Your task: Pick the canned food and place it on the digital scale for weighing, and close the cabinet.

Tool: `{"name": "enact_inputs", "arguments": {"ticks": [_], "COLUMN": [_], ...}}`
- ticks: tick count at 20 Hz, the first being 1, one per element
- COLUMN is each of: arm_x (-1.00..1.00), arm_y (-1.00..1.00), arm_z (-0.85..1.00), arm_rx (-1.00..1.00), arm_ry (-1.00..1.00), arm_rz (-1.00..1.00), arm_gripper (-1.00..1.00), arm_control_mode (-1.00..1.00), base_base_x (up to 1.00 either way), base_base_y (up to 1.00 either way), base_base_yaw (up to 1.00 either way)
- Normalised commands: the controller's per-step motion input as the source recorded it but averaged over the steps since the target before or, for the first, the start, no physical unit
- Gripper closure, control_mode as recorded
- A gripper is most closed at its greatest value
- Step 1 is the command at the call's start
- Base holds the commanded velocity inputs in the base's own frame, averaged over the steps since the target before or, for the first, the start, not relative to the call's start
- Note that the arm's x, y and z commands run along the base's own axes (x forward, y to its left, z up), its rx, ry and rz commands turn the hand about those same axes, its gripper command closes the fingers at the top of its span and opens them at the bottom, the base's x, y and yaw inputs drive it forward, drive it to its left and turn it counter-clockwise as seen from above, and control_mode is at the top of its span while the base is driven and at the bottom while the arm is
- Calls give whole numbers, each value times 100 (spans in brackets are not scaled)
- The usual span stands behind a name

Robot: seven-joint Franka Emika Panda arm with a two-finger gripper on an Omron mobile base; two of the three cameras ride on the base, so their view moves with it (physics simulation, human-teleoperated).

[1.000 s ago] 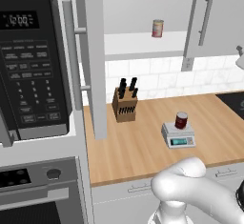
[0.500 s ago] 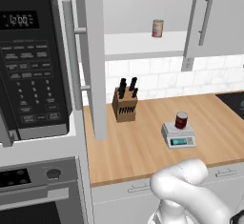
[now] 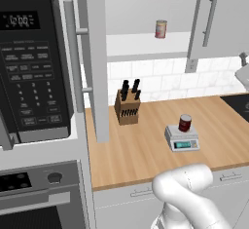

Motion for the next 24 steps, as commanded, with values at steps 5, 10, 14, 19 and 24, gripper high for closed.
{"name": "enact_inputs", "arguments": {"ticks": [5, 10, 14, 19, 24], "arm_x": [-62, -100, -100, -100, -100], "arm_y": [99, 75, 79, 95, 100], "arm_z": [-20, -31, -17, -18, -49], "arm_rx": [4, 16, 10, 2, 0], "arm_ry": [-8, -16, -12, -6, -6], "arm_rz": [-1, -9, -10, -17, -24], "arm_gripper": [-100, -100, -100, -100, -100], "arm_control_mode": [-100, -100, -100, -100, -100], "base_base_x": [0, 0, 0, 0, 0], "base_base_y": [0, 0, 0, 0, 0], "base_base_yaw": [0, 0, 0, 0, 0]}}
